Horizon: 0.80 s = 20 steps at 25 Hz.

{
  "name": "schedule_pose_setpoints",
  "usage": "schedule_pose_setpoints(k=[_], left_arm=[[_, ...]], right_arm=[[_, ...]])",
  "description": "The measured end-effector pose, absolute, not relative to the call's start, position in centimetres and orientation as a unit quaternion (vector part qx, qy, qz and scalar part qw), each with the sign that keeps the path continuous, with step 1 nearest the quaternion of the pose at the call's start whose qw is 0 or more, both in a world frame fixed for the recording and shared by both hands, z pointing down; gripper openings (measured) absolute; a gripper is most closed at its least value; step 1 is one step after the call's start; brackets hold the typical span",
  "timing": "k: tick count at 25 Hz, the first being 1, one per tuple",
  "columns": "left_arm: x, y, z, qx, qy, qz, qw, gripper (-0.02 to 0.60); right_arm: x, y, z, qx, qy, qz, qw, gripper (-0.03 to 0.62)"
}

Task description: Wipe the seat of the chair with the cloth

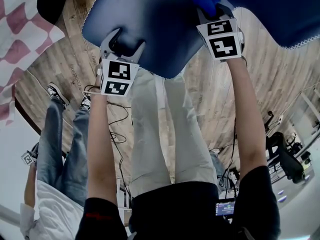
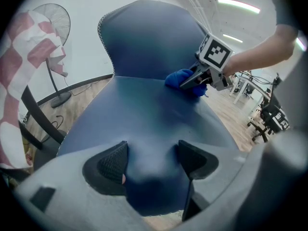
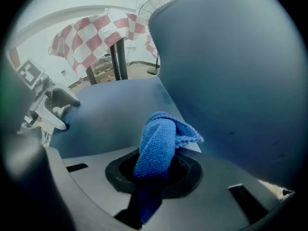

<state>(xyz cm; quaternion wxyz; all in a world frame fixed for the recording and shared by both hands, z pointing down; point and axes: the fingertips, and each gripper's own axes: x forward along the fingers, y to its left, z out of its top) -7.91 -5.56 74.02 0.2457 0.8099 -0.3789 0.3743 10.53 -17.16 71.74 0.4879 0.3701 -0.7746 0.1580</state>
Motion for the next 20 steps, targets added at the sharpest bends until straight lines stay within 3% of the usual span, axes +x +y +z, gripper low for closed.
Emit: schedule_pose_setpoints(k=[20], left_arm=[[-7.8, -5.8, 74.4, 0.809, -0.375, 0.378, 0.248, 0.334]], right_arm=[[14.5, -18.1, 72.0, 0.418, -0.743, 0.177, 0.491, 0.054]])
